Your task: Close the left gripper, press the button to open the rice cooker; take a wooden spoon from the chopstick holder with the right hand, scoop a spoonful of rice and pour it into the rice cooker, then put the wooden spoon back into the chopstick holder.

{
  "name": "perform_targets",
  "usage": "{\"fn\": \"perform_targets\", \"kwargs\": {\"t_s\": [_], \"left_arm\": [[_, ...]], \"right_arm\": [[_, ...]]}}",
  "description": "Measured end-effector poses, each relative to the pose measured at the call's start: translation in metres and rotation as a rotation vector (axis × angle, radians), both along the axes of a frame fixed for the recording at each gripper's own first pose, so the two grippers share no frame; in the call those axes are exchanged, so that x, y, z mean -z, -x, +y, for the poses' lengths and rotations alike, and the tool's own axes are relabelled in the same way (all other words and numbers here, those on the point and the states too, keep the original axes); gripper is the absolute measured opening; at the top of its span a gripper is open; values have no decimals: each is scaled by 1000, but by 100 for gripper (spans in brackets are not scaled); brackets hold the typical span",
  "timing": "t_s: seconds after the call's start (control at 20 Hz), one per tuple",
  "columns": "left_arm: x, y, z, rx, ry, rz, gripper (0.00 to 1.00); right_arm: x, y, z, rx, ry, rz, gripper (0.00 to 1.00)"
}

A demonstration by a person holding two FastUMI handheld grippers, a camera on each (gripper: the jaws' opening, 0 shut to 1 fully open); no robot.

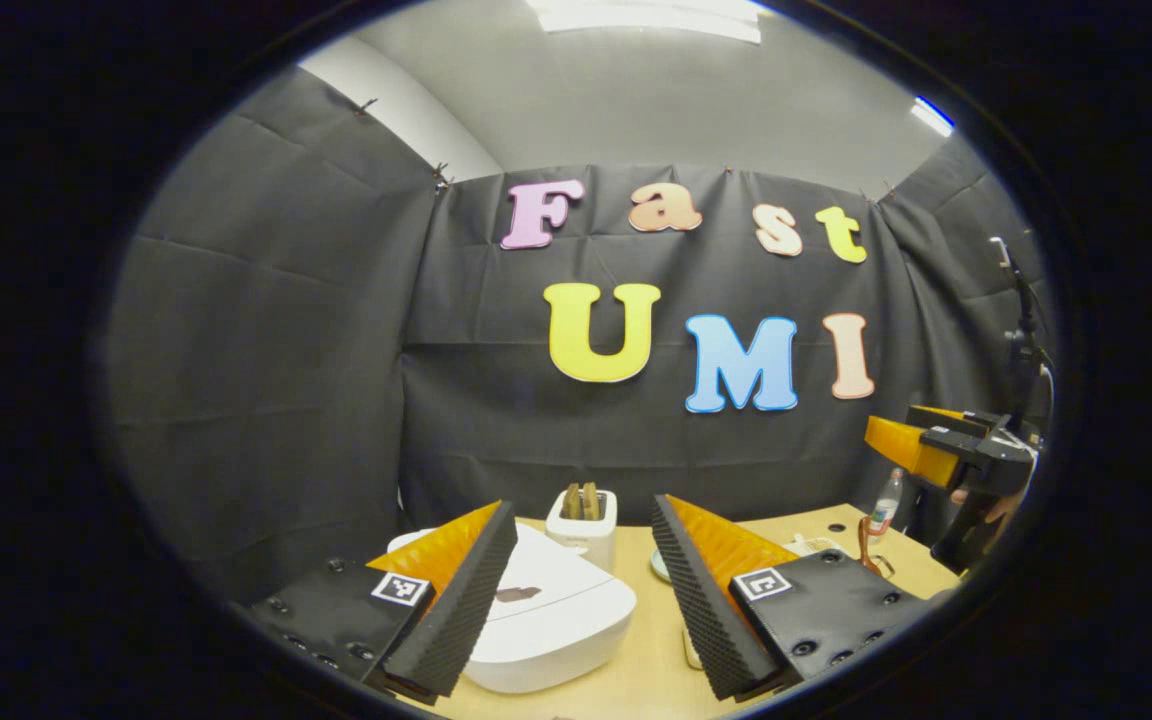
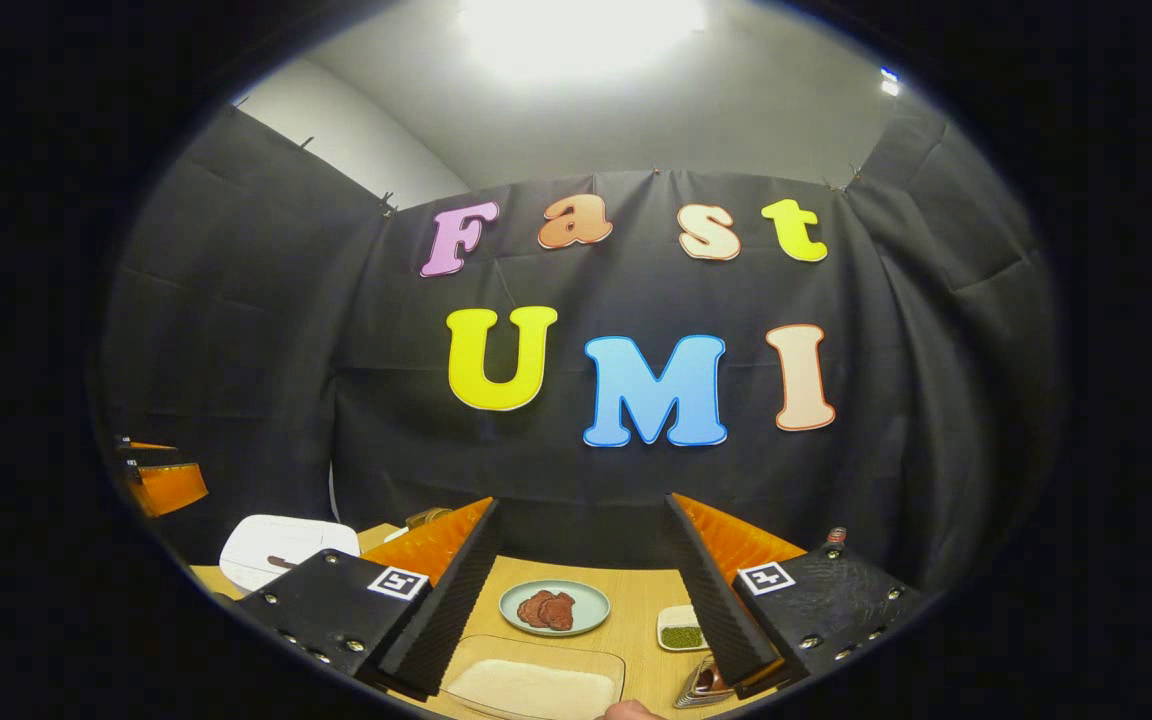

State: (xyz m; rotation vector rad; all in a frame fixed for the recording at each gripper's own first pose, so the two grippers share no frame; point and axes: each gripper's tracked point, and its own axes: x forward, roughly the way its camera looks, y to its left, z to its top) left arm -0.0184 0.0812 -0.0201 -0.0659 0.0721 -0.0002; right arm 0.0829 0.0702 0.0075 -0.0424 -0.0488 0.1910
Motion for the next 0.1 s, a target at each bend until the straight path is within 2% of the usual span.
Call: {"fn": "perform_targets", "kwargs": {"t_s": [0.1], "left_arm": [[-3, -1, 3, -3, -7, -7, 92]], "right_arm": [[-1, -1, 3, -4, 5, -4, 97]]}}
